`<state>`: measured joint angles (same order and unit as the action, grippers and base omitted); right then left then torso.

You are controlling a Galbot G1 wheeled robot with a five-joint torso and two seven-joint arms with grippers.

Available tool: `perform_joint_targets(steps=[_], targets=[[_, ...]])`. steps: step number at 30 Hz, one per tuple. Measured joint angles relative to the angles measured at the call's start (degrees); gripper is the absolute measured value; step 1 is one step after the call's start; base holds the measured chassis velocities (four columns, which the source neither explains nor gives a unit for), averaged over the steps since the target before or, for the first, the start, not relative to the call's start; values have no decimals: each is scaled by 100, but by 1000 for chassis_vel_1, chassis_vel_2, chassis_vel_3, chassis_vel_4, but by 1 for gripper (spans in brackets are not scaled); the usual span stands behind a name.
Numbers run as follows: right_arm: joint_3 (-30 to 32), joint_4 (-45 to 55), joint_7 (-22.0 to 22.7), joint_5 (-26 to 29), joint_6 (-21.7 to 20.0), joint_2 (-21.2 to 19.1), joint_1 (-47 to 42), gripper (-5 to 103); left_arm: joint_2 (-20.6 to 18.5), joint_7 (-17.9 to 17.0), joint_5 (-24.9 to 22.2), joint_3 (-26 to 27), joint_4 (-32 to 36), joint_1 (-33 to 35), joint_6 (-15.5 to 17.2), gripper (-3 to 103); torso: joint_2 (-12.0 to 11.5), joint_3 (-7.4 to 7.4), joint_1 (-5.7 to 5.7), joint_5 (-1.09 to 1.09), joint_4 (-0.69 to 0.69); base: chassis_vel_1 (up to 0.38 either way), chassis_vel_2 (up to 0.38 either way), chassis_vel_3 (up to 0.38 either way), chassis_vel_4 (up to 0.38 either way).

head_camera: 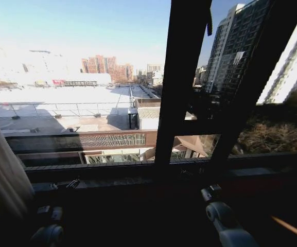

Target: Open the curtains by pulling them apart, changing their state from closed to fully open.

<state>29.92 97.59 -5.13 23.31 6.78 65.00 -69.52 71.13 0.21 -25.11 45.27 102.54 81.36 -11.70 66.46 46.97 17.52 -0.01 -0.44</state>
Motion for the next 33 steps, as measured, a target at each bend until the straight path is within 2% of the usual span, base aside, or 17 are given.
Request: perform_joint_targets(steps=[33], targets=[[0, 0, 0, 0, 0, 0, 0, 100, -1, -1, 0, 1, -1, -1, 2, 100, 0, 0, 0, -1, 1, -348, -345, 352, 356]])
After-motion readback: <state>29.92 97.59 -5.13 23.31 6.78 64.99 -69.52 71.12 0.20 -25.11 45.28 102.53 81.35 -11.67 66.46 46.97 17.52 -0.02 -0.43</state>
